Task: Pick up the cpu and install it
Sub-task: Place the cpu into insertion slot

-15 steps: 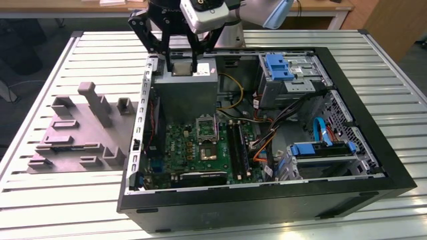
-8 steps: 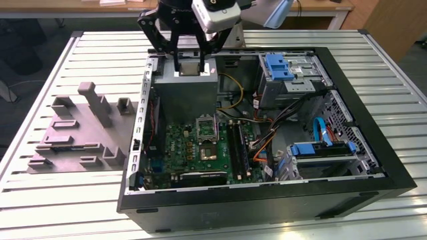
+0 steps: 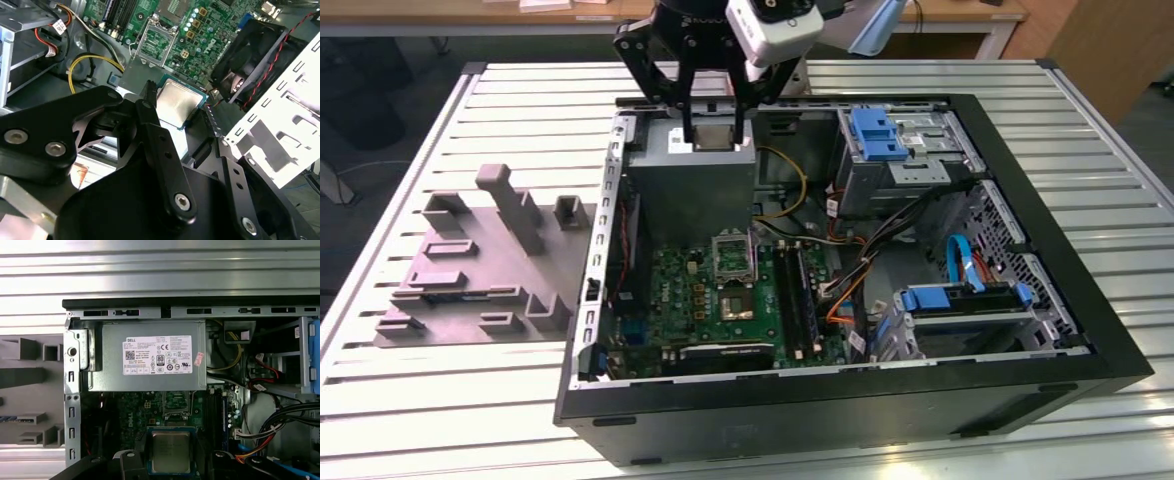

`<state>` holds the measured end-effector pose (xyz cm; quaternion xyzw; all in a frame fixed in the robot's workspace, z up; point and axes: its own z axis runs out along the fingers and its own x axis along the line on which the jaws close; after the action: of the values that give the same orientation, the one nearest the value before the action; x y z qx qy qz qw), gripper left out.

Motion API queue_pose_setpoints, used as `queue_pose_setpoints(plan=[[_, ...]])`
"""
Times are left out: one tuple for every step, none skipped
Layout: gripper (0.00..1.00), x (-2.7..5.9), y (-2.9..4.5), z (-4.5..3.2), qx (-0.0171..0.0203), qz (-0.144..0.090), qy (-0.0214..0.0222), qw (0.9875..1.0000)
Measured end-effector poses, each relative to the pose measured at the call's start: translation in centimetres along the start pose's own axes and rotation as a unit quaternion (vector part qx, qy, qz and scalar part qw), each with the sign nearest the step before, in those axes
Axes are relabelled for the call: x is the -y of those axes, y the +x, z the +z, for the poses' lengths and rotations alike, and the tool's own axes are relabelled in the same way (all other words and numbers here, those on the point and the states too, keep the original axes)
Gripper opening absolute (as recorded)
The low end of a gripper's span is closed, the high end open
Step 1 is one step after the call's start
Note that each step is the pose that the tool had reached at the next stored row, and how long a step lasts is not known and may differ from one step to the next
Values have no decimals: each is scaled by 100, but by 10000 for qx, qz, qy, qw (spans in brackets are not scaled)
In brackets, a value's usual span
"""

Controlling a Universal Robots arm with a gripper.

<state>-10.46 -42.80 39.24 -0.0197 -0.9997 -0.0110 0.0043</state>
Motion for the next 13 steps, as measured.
queue_pose_setpoints(plan=[[47, -1, -5, 0, 0, 0, 0, 10000], [47, -1, -8, 0, 0, 0, 0, 10000], [47, -1, -9, 0, 0, 0, 0, 10000], [47, -1, -9, 2, 1, 0, -1, 10000], [47, -1, -9, 3, 0, 0, 0, 10000], [47, -1, -9, 6, 0, 0, 0, 10000], [47, -1, -9, 9, 0, 0, 0, 10000], [47, -1, -9, 13, 0, 0, 0, 10000], [47, -1, -9, 16, 0, 0, 0, 10000], [47, -1, -9, 19, 0, 0, 0, 10000], [47, 0, -9, 21, 0, 0, 0, 10000], [47, 0, -9, 23, 0, 0, 0, 10000], [47, 0, -9, 26, 0, 0, 0, 10000]])
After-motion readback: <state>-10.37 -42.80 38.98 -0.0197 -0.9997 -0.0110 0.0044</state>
